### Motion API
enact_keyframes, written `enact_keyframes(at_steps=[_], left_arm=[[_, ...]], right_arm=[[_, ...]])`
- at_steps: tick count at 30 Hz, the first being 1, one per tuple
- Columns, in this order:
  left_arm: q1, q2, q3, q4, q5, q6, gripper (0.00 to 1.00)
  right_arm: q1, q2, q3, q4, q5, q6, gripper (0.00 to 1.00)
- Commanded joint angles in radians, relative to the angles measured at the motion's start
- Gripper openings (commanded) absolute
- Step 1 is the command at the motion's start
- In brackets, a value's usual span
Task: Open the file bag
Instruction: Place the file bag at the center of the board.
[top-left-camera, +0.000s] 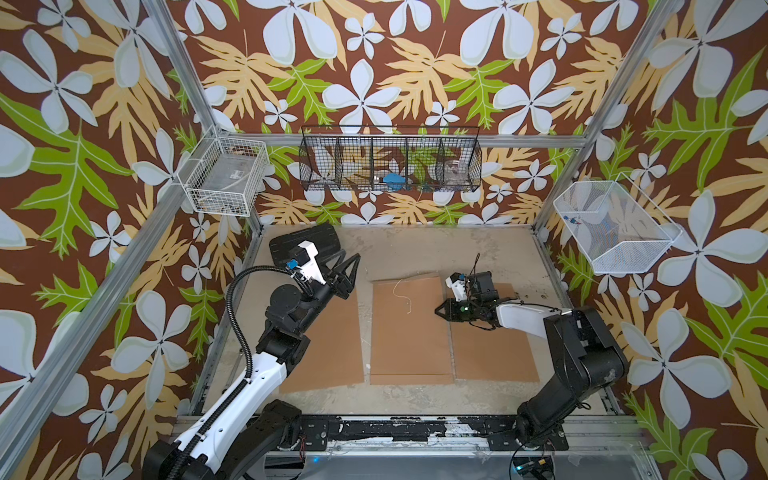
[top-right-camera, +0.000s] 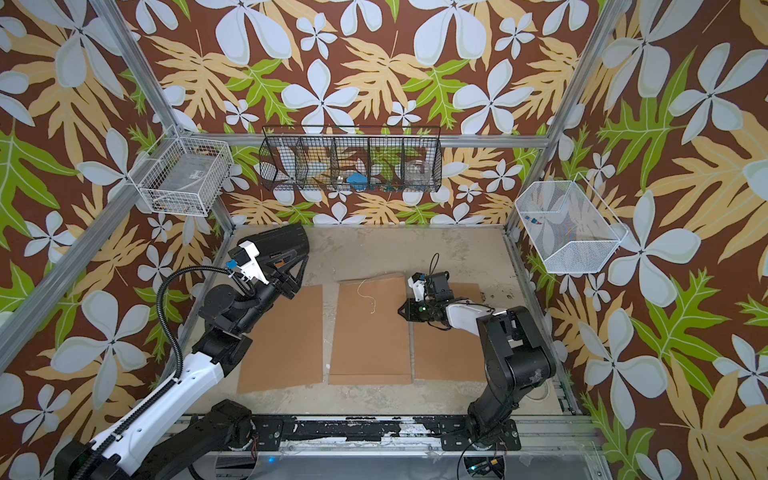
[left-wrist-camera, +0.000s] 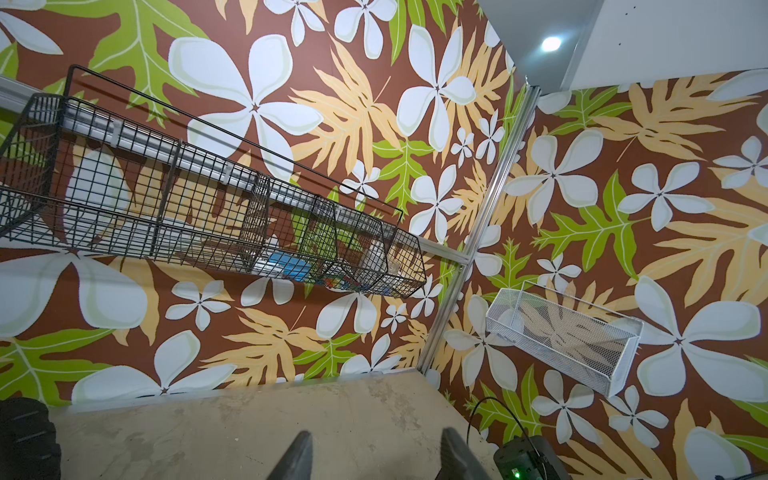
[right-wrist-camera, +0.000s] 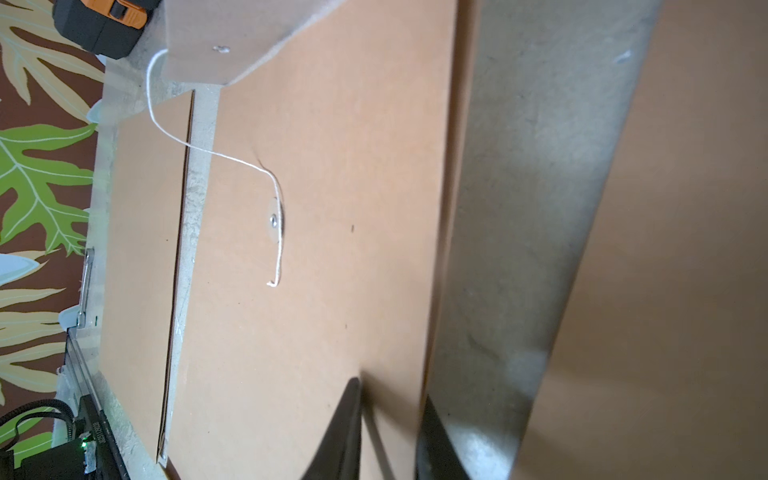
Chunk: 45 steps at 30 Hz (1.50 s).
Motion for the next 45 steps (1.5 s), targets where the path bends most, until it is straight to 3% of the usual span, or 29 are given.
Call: enact_keyframes(at_steps=[1, 11, 30, 35, 45], left_arm=[[0.001, 0.001, -0.001, 0.025, -0.005, 0.012, 0.53], [0.001, 0.000, -0.003, 0.026, -0.005, 0.013, 0.53], [0.001, 0.013, 0.006, -0.041, -0.053, 0.006, 0.53], [0.001, 0.035, 0.043, -0.174, -0.107, -0.023, 0.53], [0.001, 0.047, 0.164, -0.654, -0.390, -0.035, 0.56]], right_arm=[[-0.001, -0.005, 0.002, -0.010, 0.029, 0.002, 0.25], [0.000, -0.012, 0.017, -0.028, 0.047, 0.003, 0.31], [0.000, -0.116, 0.026, -0.099, 0.120, -0.007, 0.33], [0.000, -0.148, 0.026, -0.108, 0.104, -0.024, 0.34], [0.019, -0.181, 0.032, -0.106, 0.034, -0.029, 0.36]])
